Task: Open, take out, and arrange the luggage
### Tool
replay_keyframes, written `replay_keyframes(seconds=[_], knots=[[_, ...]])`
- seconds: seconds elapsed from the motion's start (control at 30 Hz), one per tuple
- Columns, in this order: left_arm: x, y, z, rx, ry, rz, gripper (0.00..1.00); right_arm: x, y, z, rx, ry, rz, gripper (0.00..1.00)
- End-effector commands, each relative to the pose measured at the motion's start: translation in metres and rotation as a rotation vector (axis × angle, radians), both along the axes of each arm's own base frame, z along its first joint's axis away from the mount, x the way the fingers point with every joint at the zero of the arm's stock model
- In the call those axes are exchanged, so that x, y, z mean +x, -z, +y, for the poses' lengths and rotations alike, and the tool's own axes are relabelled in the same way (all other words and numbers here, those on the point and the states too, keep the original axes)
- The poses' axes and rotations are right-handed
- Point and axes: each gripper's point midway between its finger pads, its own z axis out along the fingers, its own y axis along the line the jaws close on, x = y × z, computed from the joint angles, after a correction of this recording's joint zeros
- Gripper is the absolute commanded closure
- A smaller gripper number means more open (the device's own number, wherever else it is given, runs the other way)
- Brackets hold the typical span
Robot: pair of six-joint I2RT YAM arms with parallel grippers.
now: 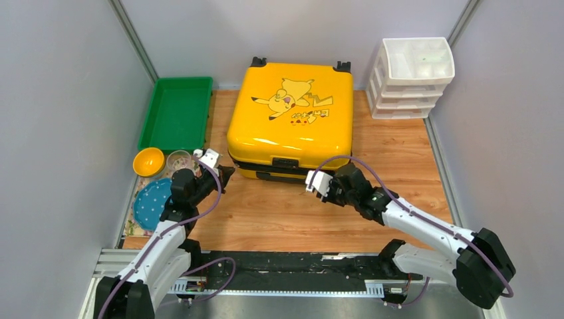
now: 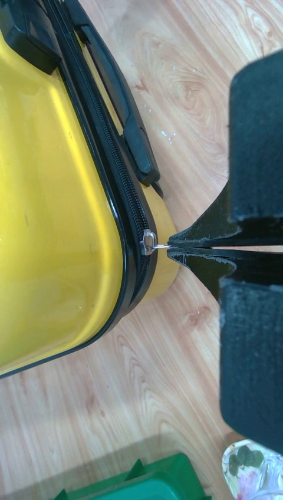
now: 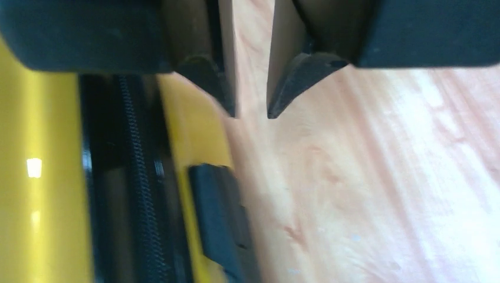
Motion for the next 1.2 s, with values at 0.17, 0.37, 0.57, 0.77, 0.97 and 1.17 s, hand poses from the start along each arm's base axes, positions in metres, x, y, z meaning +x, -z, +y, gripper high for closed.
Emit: replay_keyframes(seconds=[0.17, 0.37, 0.57, 0.77, 0.97, 1.17], knots=[[0.004, 0.012, 0.016, -0.016, -0.13, 0.042, 1.0, -0.047, -0.04, 0.098, 0.139, -0.2, -0.025, 0.5], [0.007, 0.011, 0.015, -0.028, -0.132, 0.041, 1.0, -0.012, -0.037, 0.138, 0.118, -0.139, -0.069, 0.5], [0.005, 0.014, 0.012, -0.039, -0.111, 0.029, 1.0, 0.018, -0.033, 0.16, 0.089, -0.054, -0.095, 0.5], [0.01, 0.017, 0.008, -0.046, -0.095, 0.008, 1.0, 0.022, -0.023, 0.158, 0.071, -0.028, -0.102, 0.5], [0.015, 0.018, 0.002, -0.059, -0.073, -0.004, 1.0, 0.02, 0.003, 0.148, 0.018, -0.009, -0.067, 0.54], [0.017, 0.019, -0.005, -0.084, -0.041, -0.005, 1.0, 0.02, 0.01, 0.143, 0.004, 0.008, -0.048, 0.59]])
